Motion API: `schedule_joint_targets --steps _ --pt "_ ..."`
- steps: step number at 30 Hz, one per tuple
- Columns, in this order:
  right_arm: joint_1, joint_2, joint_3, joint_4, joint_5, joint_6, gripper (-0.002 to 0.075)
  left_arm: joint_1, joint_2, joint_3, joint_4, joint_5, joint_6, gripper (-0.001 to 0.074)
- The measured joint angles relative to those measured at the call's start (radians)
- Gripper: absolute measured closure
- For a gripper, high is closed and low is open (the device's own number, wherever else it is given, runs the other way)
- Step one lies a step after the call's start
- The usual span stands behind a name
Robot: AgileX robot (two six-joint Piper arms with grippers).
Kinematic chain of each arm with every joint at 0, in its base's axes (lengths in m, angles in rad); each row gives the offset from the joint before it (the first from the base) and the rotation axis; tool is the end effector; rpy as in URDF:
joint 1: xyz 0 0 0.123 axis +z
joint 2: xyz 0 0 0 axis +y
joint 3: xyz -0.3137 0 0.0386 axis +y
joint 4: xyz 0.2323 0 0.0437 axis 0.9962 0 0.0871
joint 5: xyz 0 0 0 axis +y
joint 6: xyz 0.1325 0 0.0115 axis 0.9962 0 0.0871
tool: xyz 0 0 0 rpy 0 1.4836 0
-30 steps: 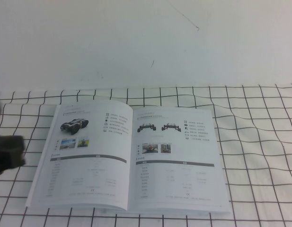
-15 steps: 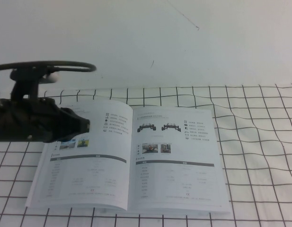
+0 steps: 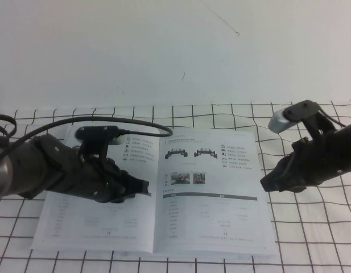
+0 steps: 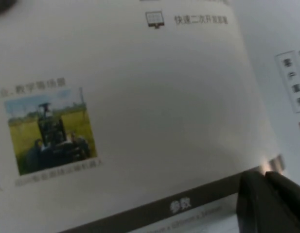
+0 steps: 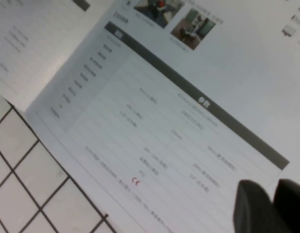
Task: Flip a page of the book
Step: Open the closed book
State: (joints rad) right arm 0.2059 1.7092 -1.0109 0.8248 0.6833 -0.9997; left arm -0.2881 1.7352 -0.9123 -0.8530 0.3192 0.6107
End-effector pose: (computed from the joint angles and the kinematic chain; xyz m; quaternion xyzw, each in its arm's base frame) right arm 0.3195 0.1298 0.2066 -0.2896 0.9023 0.2219 0.2298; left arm 0.3310 -0.1309 0.1805 0.0702 0.9435 -0.1855 0.2655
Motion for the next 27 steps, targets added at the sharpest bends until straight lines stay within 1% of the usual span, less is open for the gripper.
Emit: schedule_joint_targets --steps 1,6,9,14,19,27 --pt "0.000 0.028 -0.020 0.000 0.014 0.002 0.0624 0.000 0.023 0.000 -0.003 -0.007 0.000 0.0738" --pt "0.000 0.156 -0.111 0.001 0.051 0.054 0.0422 0.000 0.093 -0.006 -0.015 -0.025 -0.019 0.0738" --pt "0.000 0.204 -0.154 0.001 0.051 0.078 0.0349 0.000 0.108 -0.011 -0.019 -0.027 -0.025 0.0738" --pt "0.000 0.248 -0.207 -0.018 0.040 0.181 0.0315 0.000 0.111 -0.013 -0.023 -0.027 -0.044 0.0738" --pt "0.000 0.303 -0.237 -0.084 0.040 0.283 0.0311 0.000 0.111 -0.013 -0.034 -0.025 -0.050 0.0738" --pt "0.000 0.342 -0.245 -0.104 0.047 0.317 0.0309 0.000 0.112 -0.013 -0.040 -0.025 -0.050 0.0738"
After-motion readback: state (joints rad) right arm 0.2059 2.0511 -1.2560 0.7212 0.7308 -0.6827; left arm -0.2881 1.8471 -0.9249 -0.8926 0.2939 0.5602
